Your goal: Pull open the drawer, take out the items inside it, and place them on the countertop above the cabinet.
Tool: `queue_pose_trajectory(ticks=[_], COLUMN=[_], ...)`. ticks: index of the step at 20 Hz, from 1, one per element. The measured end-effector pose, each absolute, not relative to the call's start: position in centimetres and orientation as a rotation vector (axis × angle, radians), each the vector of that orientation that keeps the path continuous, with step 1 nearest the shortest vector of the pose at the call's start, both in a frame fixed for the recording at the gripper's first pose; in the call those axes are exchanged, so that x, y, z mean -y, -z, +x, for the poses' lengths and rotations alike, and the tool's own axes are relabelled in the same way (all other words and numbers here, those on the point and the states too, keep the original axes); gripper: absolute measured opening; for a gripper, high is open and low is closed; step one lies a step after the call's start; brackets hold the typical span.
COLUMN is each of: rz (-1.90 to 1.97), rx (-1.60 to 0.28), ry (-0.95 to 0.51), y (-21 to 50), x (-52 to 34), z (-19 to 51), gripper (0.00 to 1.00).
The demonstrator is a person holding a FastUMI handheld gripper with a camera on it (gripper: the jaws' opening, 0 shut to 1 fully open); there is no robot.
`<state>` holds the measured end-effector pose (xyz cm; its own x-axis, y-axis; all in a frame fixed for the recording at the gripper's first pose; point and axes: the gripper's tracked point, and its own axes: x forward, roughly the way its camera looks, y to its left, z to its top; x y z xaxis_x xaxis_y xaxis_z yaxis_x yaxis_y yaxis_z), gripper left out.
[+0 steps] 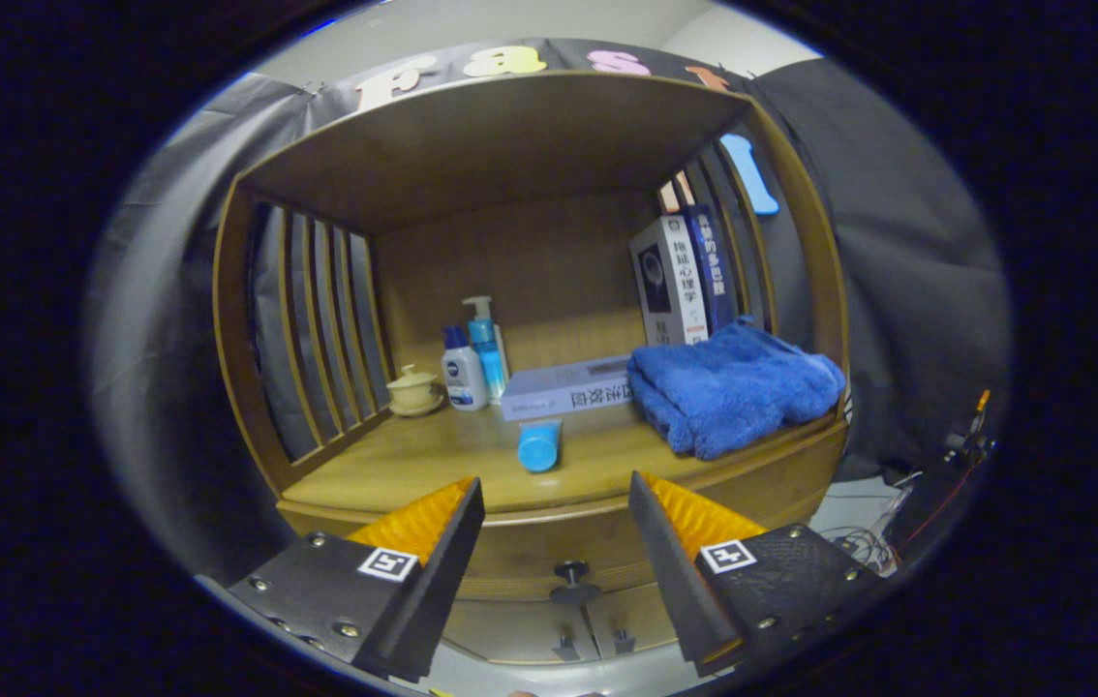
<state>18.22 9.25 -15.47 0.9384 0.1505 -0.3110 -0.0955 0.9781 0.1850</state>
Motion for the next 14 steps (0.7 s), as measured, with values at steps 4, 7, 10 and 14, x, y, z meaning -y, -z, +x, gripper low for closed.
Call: queue_pose_trajectory(ticks=[4,7,10,14], rz=[0.118,0.079,0.032,0.001], rx=[-0.238,-0.164,-0.088,0.015], ry=[-0.126,-0.120,-0.086,0.002], y=[11.3,7.6,3.7,-1.9], x=[-8.7,-8.0,-6.4,-3.4], z=[17.7,16.5,15.5,13.6], gripper=[0.91,0.91,0.90,0.90])
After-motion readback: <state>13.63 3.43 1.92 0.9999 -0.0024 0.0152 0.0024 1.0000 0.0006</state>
